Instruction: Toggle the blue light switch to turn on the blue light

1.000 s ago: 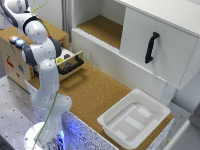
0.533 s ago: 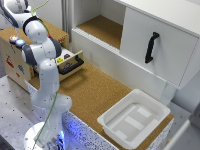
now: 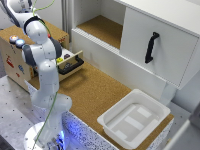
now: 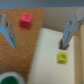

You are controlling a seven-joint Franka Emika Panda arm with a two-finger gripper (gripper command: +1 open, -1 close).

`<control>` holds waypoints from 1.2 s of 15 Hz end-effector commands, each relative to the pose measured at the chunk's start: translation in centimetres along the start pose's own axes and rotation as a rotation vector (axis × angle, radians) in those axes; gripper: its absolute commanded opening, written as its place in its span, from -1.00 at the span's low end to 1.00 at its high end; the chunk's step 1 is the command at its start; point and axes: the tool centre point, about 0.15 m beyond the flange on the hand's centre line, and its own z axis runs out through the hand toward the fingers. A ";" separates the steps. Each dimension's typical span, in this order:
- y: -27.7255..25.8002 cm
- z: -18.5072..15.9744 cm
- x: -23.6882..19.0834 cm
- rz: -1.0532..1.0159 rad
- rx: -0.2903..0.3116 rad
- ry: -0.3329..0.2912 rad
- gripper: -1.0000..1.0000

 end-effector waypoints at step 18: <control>21.9 5.8 6.2 0.216 -0.008 0.052 1.00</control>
